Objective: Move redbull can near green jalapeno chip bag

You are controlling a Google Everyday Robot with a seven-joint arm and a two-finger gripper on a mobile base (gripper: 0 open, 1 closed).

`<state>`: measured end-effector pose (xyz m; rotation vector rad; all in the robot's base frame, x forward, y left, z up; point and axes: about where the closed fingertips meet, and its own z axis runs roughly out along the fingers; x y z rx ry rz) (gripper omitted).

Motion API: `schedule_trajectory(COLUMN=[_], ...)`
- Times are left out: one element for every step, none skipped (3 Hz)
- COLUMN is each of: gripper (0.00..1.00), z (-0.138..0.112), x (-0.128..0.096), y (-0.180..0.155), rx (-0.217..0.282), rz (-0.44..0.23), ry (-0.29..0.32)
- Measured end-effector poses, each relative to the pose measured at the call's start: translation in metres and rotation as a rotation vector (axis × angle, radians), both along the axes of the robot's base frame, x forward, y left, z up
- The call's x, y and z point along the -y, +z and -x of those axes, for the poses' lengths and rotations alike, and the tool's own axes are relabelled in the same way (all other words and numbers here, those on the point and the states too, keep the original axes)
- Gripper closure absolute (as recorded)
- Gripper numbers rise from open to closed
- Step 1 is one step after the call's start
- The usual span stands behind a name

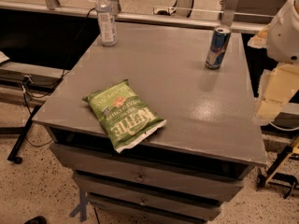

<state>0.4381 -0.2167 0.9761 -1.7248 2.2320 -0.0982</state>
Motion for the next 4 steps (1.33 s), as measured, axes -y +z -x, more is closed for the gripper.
schedule_trajectory(gripper=[0.00,0.00,0.00,0.00], z=[-0.005,-0.037,-0.086,-0.132], x=[0.002,0.017,0.040,0.057], y=[0.001,-0.003,-0.017,-0.033], rx=[0.018,0.072,0.130,0.189], rz=[-0.007,-0.047,-0.118,-0.218], ry=[-0.005,-0.035,-0.095,-0.171])
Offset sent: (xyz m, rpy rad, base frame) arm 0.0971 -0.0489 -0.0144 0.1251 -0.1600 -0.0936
